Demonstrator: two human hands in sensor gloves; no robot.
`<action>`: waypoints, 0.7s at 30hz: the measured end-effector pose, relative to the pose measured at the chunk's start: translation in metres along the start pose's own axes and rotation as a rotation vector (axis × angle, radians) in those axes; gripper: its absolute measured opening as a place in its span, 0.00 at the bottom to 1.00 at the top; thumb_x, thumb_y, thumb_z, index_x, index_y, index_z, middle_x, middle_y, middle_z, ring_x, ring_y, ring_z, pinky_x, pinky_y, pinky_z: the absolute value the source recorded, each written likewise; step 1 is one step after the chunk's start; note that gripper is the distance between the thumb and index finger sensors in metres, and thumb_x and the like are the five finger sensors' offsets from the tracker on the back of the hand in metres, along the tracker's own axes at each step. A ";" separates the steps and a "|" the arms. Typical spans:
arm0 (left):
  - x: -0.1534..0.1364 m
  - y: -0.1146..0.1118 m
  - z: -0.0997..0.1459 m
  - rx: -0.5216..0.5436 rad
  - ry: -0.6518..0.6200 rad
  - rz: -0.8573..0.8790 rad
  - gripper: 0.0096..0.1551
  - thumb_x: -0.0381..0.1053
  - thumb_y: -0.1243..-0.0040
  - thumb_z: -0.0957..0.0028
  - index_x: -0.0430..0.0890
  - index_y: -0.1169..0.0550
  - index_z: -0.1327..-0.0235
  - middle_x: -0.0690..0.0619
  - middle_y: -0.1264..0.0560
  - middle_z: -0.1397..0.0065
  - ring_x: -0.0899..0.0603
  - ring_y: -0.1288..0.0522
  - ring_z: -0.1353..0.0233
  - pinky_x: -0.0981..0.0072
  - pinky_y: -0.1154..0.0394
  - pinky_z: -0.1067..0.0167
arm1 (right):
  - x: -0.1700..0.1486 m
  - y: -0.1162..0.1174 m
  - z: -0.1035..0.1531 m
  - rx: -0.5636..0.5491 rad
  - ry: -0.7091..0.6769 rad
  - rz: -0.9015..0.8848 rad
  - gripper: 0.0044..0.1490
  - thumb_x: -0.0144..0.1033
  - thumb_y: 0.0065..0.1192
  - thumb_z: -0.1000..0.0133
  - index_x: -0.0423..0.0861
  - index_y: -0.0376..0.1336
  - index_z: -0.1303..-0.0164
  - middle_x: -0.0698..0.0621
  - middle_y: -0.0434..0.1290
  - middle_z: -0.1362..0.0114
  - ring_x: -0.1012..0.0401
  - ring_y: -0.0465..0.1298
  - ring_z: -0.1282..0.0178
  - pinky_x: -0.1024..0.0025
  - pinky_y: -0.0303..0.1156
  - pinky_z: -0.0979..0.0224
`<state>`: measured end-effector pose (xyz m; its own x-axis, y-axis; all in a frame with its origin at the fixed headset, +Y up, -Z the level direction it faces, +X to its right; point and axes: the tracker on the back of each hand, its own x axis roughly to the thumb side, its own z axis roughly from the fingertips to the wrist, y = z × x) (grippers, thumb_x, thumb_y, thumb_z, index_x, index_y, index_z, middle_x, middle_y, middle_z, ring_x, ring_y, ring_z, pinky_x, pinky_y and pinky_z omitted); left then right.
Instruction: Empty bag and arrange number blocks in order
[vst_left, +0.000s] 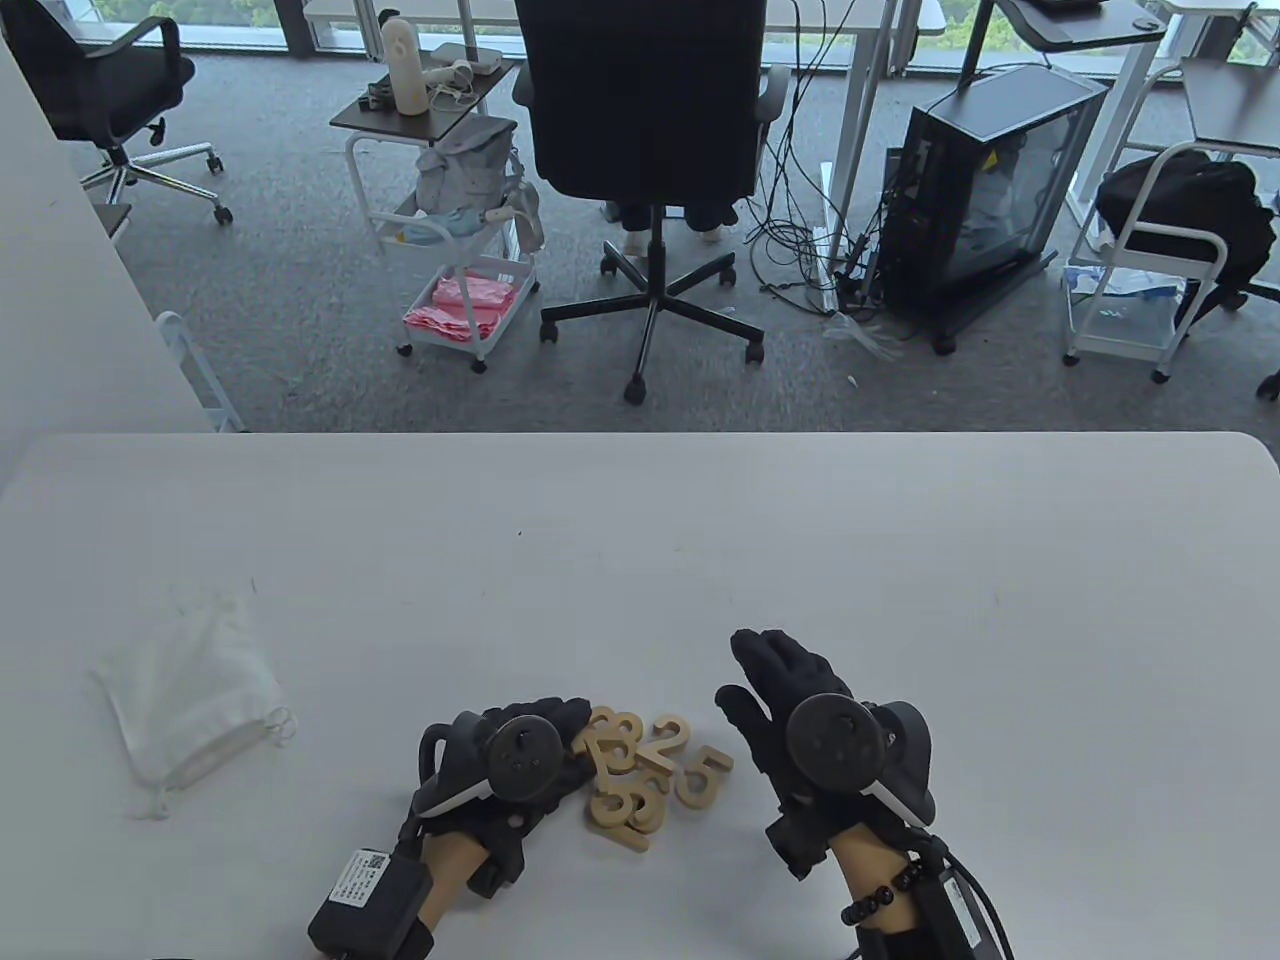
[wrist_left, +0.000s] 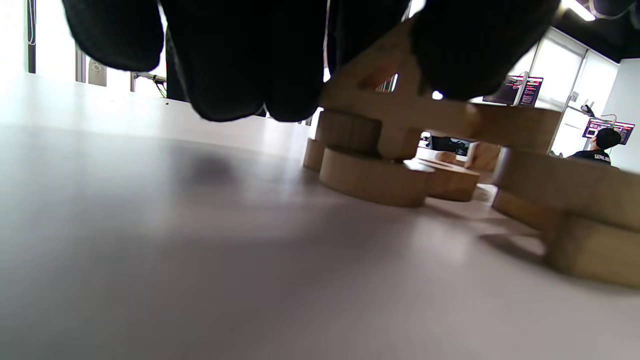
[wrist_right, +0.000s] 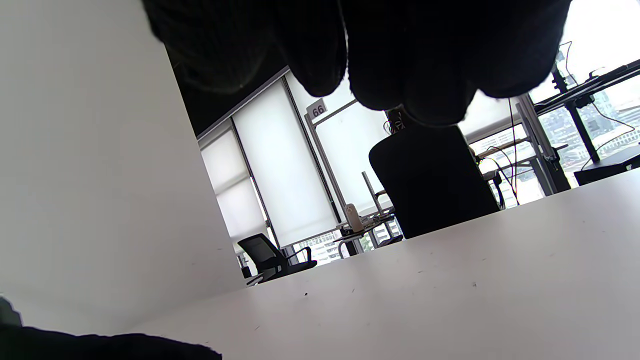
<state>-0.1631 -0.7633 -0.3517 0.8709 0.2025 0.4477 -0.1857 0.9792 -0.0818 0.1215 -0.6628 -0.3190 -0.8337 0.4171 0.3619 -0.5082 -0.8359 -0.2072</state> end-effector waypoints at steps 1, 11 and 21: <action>0.000 0.000 0.000 0.003 -0.001 0.001 0.38 0.61 0.38 0.47 0.45 0.27 0.26 0.38 0.25 0.27 0.30 0.20 0.31 0.26 0.30 0.34 | 0.000 0.000 0.000 0.001 0.001 -0.001 0.37 0.45 0.63 0.41 0.38 0.63 0.25 0.32 0.68 0.24 0.34 0.74 0.31 0.35 0.71 0.30; 0.001 -0.003 -0.003 -0.027 -0.020 -0.017 0.36 0.60 0.40 0.45 0.46 0.29 0.26 0.35 0.25 0.27 0.29 0.20 0.31 0.26 0.30 0.34 | 0.001 0.003 -0.001 0.027 0.003 -0.007 0.37 0.45 0.62 0.41 0.38 0.63 0.25 0.32 0.68 0.24 0.34 0.74 0.31 0.35 0.71 0.30; 0.001 -0.003 -0.002 -0.030 -0.038 -0.009 0.38 0.59 0.40 0.45 0.42 0.32 0.25 0.34 0.28 0.26 0.30 0.21 0.32 0.25 0.31 0.33 | 0.000 0.005 -0.001 0.033 0.000 -0.010 0.37 0.45 0.62 0.41 0.38 0.63 0.25 0.32 0.68 0.24 0.34 0.74 0.31 0.35 0.71 0.30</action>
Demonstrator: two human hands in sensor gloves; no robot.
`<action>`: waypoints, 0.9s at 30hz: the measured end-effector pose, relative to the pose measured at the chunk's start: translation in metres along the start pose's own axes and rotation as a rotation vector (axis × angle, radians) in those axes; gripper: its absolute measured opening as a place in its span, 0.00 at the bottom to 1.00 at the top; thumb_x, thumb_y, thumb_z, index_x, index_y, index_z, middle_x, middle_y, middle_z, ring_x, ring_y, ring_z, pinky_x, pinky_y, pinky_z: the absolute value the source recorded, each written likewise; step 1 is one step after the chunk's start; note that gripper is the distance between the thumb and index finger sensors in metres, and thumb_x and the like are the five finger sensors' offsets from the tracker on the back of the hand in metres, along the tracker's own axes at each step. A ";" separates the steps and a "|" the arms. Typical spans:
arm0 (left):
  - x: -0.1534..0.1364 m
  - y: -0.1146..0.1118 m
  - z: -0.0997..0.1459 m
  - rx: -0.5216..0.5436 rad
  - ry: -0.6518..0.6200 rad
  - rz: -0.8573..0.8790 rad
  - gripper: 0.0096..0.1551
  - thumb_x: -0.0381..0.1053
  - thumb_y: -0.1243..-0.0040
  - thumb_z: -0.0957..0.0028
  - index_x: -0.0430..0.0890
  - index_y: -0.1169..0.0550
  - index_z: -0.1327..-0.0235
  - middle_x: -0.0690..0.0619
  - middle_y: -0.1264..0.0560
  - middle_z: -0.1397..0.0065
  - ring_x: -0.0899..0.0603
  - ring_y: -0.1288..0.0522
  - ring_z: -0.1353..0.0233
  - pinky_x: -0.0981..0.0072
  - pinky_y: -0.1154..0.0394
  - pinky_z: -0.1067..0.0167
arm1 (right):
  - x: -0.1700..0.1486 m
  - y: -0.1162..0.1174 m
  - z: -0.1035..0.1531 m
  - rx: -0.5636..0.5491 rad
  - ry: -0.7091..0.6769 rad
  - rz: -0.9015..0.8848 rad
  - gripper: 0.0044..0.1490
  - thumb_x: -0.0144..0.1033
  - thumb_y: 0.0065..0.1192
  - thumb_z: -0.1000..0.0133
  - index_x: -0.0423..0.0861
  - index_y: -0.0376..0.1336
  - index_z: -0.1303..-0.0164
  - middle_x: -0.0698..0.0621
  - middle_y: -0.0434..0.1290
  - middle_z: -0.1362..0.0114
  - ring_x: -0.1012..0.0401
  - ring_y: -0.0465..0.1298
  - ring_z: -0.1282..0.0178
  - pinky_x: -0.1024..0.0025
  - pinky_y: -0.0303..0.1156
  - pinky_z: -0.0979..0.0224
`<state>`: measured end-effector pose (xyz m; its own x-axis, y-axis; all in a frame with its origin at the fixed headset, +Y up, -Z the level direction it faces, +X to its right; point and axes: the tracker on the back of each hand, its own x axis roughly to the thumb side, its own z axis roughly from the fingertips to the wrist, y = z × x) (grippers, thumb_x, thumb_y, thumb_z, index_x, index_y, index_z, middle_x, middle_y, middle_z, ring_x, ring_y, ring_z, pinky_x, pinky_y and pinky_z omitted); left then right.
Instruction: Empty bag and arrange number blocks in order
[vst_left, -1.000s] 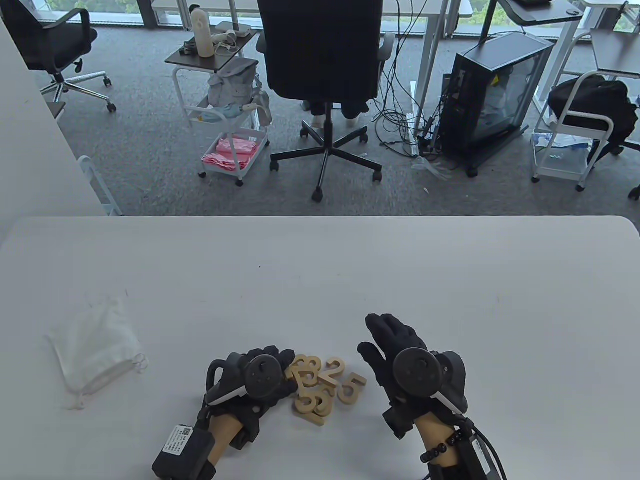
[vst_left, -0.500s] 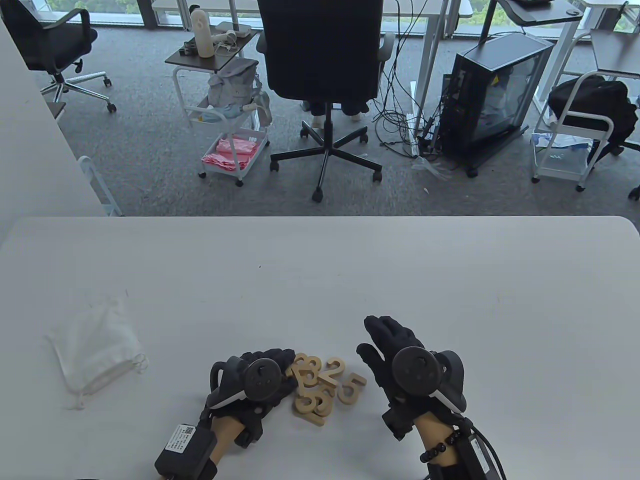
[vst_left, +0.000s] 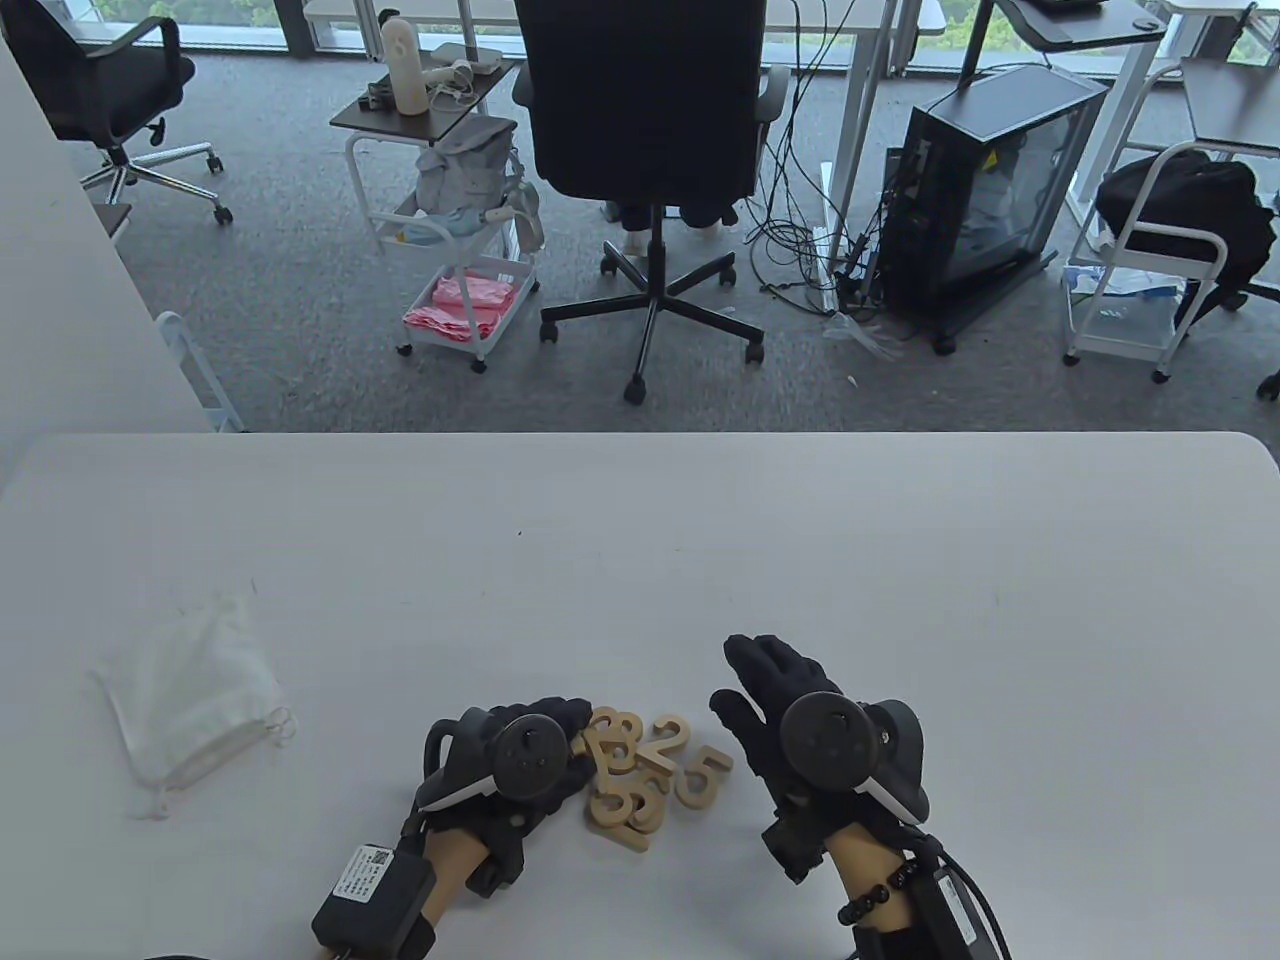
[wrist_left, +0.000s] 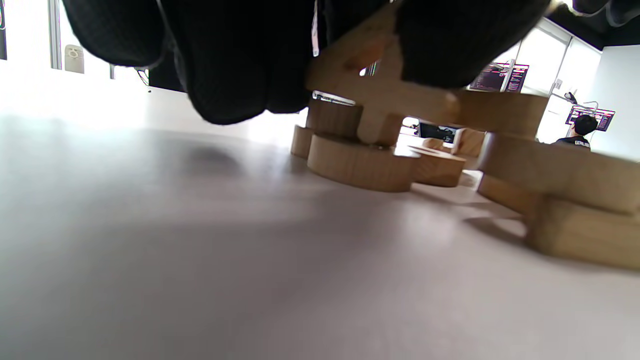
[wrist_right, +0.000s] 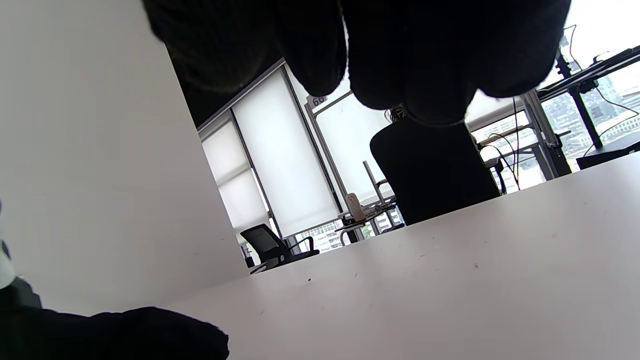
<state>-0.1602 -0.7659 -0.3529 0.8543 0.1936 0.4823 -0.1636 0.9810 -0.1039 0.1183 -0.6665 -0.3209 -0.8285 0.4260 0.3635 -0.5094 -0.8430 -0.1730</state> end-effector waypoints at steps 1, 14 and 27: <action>0.000 0.002 0.002 0.030 -0.001 -0.009 0.38 0.59 0.39 0.47 0.42 0.31 0.26 0.34 0.27 0.27 0.30 0.20 0.33 0.25 0.30 0.34 | 0.000 0.000 0.000 0.000 0.000 0.000 0.37 0.45 0.62 0.41 0.38 0.63 0.25 0.32 0.68 0.24 0.34 0.74 0.31 0.35 0.71 0.30; -0.019 0.025 0.010 -0.242 0.020 -0.462 0.47 0.59 0.33 0.51 0.39 0.32 0.22 0.38 0.24 0.26 0.33 0.18 0.33 0.26 0.29 0.33 | 0.000 0.004 -0.001 0.011 -0.010 0.009 0.37 0.45 0.62 0.41 0.38 0.63 0.25 0.31 0.68 0.24 0.34 0.74 0.31 0.35 0.71 0.30; -0.010 0.002 0.003 -0.341 0.007 -0.514 0.48 0.59 0.34 0.50 0.38 0.34 0.20 0.40 0.25 0.25 0.32 0.20 0.29 0.29 0.29 0.32 | 0.007 0.024 -0.001 0.092 -0.039 0.063 0.37 0.44 0.63 0.41 0.38 0.64 0.26 0.32 0.68 0.24 0.34 0.74 0.31 0.35 0.71 0.30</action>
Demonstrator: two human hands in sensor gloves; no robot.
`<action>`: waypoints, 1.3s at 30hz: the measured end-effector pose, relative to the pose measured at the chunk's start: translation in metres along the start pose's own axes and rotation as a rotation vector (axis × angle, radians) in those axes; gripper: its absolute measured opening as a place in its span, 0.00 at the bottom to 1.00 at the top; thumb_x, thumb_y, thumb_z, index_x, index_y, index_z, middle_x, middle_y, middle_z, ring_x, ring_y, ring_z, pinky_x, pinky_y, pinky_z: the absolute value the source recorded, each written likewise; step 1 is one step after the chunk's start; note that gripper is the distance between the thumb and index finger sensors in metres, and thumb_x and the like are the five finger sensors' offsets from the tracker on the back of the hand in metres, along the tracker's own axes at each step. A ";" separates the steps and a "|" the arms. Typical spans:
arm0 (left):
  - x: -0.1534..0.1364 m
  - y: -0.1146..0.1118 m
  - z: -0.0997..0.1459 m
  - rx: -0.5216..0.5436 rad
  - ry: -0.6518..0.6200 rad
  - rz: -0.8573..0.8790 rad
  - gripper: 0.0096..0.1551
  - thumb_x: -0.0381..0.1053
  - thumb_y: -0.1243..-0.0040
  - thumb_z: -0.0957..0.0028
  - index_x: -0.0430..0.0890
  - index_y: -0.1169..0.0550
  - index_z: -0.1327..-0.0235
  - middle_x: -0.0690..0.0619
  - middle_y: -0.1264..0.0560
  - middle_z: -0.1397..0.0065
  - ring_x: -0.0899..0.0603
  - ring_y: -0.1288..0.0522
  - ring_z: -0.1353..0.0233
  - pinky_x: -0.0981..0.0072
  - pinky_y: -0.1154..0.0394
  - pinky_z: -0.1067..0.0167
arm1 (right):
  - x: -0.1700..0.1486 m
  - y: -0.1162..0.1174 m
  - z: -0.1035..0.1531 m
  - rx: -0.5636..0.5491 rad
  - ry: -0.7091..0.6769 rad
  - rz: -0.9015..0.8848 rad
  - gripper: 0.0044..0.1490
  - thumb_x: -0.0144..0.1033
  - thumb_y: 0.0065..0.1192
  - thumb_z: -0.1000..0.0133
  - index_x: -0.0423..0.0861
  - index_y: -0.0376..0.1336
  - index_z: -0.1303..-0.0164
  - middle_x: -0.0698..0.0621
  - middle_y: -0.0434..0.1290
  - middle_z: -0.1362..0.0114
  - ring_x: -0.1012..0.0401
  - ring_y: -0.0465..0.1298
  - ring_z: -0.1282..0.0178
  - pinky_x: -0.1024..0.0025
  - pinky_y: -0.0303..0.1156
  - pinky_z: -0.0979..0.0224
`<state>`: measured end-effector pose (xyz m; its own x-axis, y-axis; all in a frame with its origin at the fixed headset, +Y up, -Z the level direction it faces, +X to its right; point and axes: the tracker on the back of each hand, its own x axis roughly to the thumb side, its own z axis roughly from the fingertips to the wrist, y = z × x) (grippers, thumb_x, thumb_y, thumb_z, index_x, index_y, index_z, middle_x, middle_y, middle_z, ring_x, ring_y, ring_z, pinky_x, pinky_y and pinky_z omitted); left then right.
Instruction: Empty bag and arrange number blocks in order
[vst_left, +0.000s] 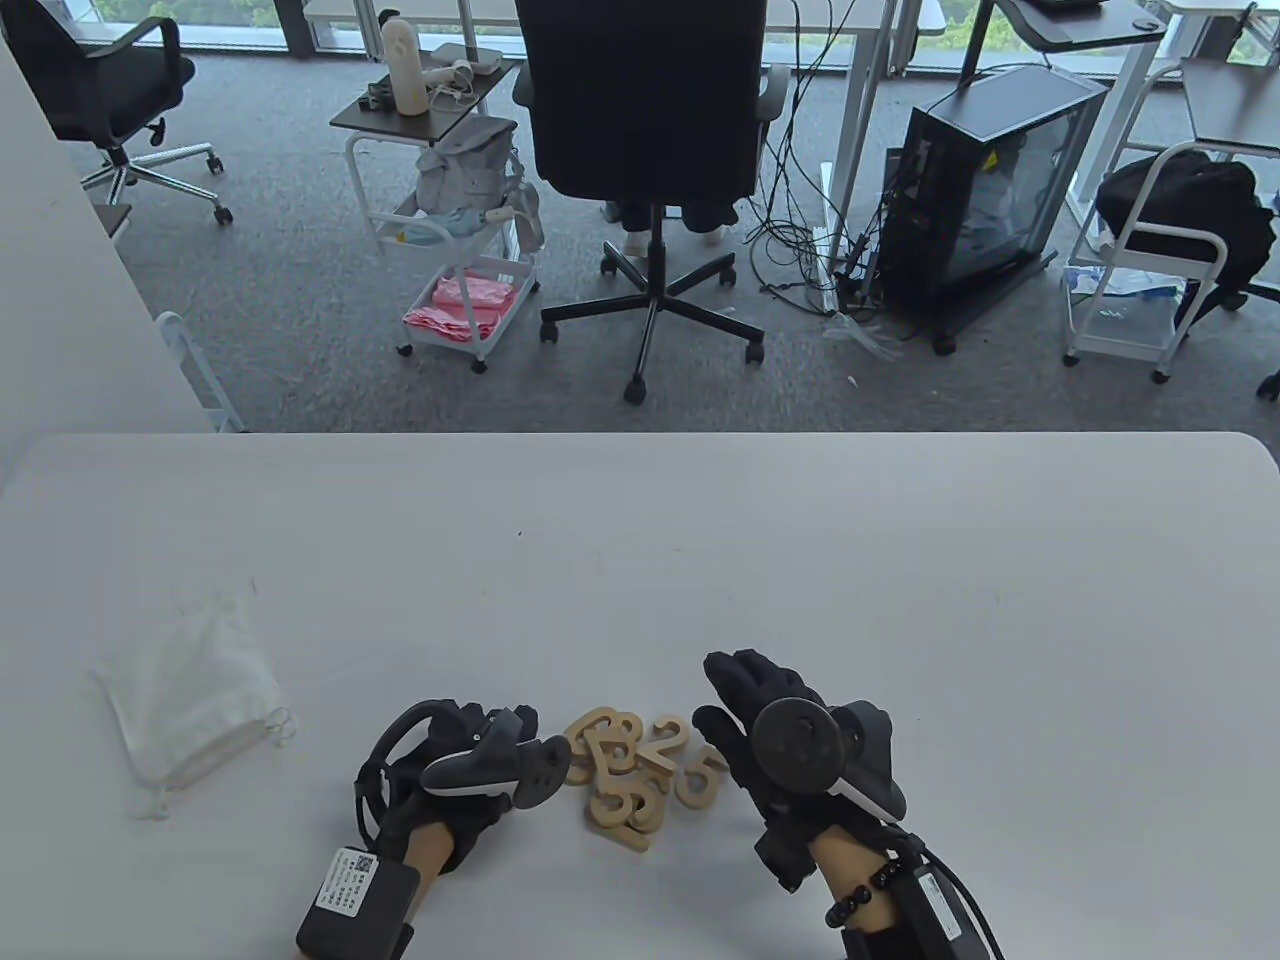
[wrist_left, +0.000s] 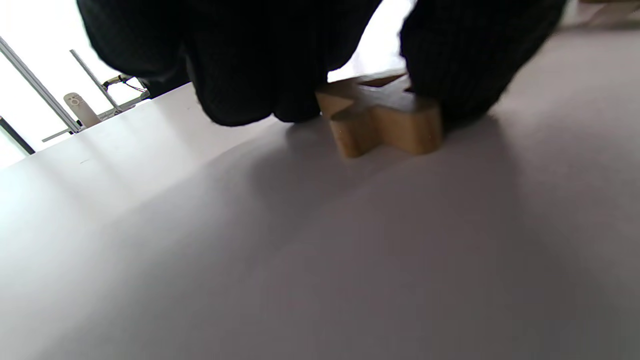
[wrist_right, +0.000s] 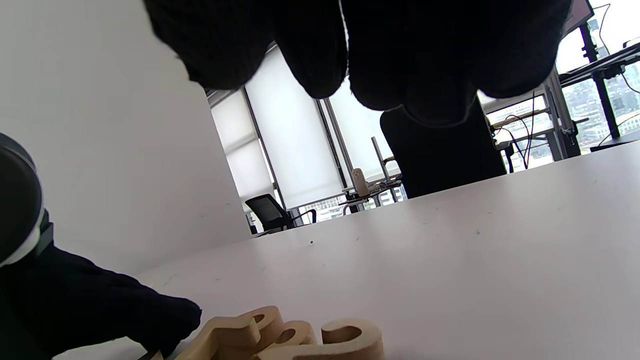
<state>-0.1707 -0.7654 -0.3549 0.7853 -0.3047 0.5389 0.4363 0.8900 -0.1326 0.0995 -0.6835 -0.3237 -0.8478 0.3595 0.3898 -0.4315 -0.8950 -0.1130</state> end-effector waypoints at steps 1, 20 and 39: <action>-0.002 0.001 0.000 -0.008 -0.003 0.010 0.49 0.60 0.34 0.50 0.38 0.35 0.20 0.39 0.26 0.24 0.32 0.21 0.28 0.29 0.29 0.31 | 0.002 0.003 0.000 0.011 -0.005 0.007 0.37 0.44 0.63 0.41 0.38 0.64 0.25 0.32 0.68 0.24 0.34 0.74 0.31 0.35 0.72 0.30; -0.068 0.020 0.048 0.174 0.226 0.279 0.52 0.62 0.36 0.49 0.36 0.38 0.18 0.32 0.35 0.20 0.21 0.32 0.23 0.22 0.37 0.32 | 0.094 0.090 -0.045 0.351 0.038 0.295 0.49 0.48 0.67 0.44 0.30 0.59 0.22 0.25 0.68 0.26 0.36 0.80 0.41 0.41 0.78 0.40; -0.073 0.020 0.055 0.206 0.252 0.320 0.51 0.62 0.37 0.49 0.35 0.37 0.19 0.32 0.34 0.20 0.21 0.31 0.23 0.22 0.36 0.32 | 0.118 0.129 -0.062 0.416 0.165 0.591 0.39 0.32 0.77 0.49 0.30 0.66 0.29 0.26 0.71 0.32 0.52 0.85 0.52 0.60 0.86 0.49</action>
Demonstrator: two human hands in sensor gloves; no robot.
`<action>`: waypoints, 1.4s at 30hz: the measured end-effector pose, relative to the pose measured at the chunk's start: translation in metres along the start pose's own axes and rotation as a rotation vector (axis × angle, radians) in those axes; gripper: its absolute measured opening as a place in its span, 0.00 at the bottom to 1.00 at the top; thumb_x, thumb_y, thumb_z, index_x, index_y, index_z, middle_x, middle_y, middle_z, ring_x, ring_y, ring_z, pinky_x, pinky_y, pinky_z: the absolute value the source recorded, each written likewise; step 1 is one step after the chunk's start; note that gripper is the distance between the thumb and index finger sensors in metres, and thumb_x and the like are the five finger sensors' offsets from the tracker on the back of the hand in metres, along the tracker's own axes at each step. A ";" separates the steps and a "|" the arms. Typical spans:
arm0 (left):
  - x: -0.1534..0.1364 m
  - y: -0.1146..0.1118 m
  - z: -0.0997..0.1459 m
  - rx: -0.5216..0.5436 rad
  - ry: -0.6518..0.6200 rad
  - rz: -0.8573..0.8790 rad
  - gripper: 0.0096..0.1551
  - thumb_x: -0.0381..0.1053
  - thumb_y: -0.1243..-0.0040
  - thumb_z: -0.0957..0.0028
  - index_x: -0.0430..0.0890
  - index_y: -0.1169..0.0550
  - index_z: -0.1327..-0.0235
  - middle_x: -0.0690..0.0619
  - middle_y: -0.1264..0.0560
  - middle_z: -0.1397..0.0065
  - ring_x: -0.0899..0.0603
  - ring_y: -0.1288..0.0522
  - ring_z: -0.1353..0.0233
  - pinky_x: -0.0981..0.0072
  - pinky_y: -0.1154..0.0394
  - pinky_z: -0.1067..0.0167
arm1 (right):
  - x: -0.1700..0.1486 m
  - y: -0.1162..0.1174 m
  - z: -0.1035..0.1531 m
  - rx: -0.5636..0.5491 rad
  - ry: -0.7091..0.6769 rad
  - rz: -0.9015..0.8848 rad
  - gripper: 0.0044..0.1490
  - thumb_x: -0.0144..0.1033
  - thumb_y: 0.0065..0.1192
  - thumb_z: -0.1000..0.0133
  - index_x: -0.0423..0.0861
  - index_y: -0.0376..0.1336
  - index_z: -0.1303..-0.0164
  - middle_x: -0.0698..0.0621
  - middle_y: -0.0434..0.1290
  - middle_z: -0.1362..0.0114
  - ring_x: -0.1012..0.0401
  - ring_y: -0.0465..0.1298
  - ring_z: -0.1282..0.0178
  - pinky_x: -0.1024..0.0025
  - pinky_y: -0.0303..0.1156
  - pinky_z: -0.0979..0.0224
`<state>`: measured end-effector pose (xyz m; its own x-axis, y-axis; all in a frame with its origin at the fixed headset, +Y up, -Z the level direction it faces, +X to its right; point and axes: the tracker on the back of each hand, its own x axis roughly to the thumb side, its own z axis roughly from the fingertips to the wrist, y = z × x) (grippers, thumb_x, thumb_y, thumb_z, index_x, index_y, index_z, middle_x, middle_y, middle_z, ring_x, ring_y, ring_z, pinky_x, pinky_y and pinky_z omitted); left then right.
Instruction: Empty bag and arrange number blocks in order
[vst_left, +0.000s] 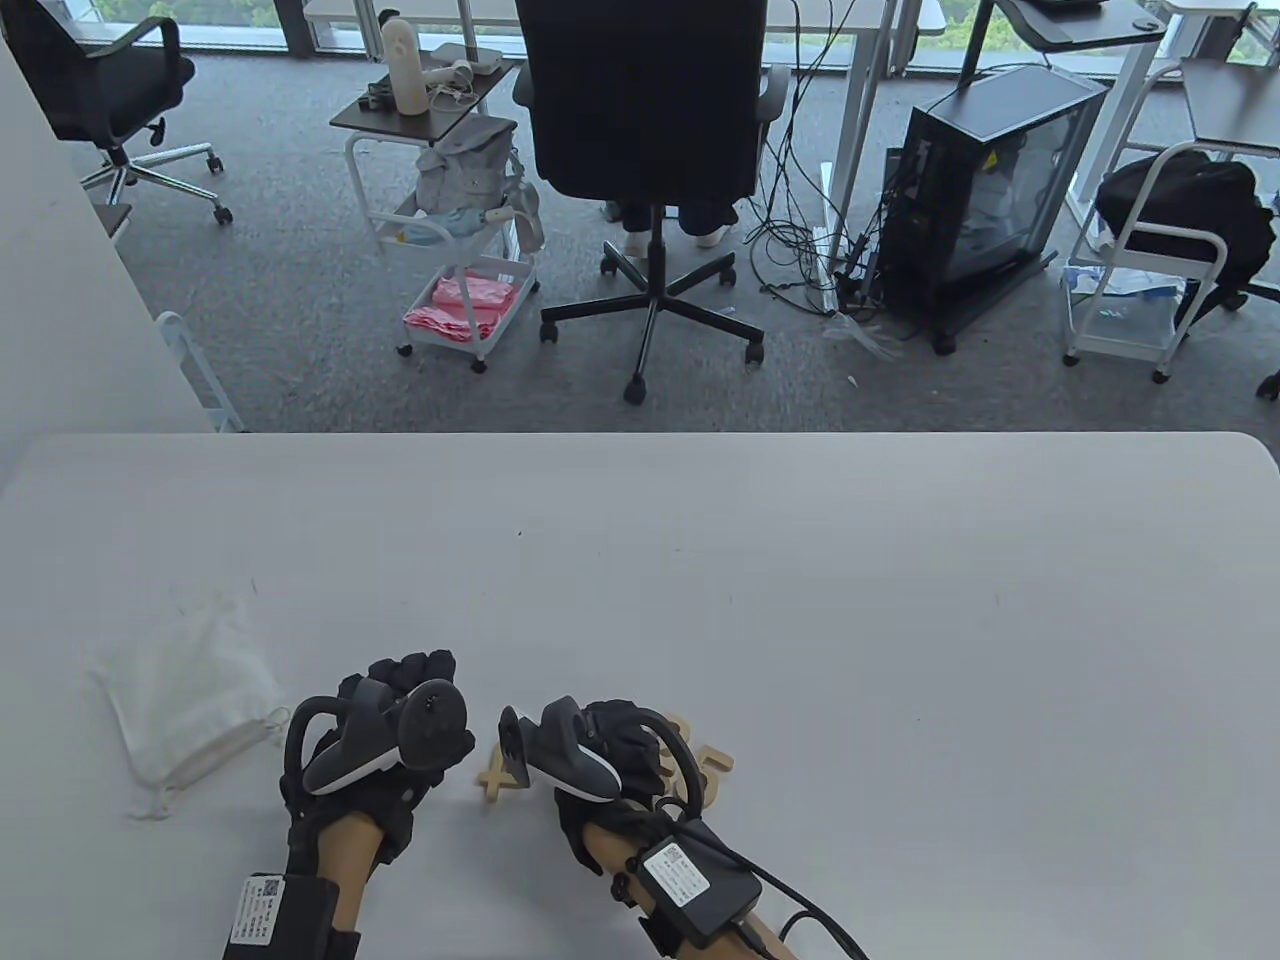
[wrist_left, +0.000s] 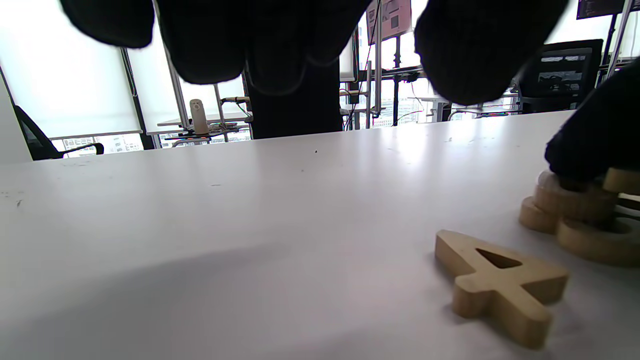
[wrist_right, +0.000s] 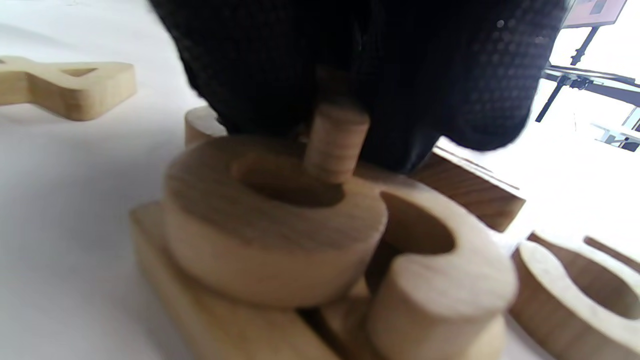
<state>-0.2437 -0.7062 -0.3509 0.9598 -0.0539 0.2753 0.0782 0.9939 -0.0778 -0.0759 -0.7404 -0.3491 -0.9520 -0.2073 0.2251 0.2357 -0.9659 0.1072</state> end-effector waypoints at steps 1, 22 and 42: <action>0.000 0.000 0.000 0.000 0.000 0.001 0.51 0.62 0.37 0.49 0.35 0.37 0.19 0.32 0.34 0.20 0.21 0.31 0.24 0.22 0.36 0.32 | -0.004 -0.003 0.001 -0.006 -0.002 -0.009 0.39 0.32 0.77 0.49 0.31 0.67 0.30 0.26 0.72 0.32 0.53 0.86 0.52 0.61 0.86 0.49; 0.000 0.001 0.002 -0.009 0.011 -0.007 0.51 0.62 0.37 0.49 0.35 0.36 0.19 0.32 0.34 0.20 0.21 0.31 0.24 0.22 0.36 0.32 | -0.154 0.042 0.023 0.119 0.109 -0.228 0.35 0.28 0.75 0.48 0.35 0.67 0.29 0.28 0.71 0.29 0.52 0.86 0.48 0.60 0.87 0.45; -0.001 0.002 0.002 -0.011 0.019 -0.006 0.50 0.62 0.36 0.49 0.35 0.36 0.19 0.32 0.34 0.20 0.21 0.31 0.24 0.22 0.36 0.32 | -0.100 0.012 0.054 -0.196 -0.306 -0.189 0.39 0.45 0.68 0.45 0.44 0.62 0.24 0.40 0.68 0.21 0.40 0.75 0.30 0.44 0.75 0.30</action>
<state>-0.2452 -0.7041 -0.3496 0.9643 -0.0617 0.2575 0.0867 0.9925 -0.0868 0.0323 -0.7228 -0.3176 -0.8659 0.0035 0.5001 -0.0072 -1.0000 -0.0055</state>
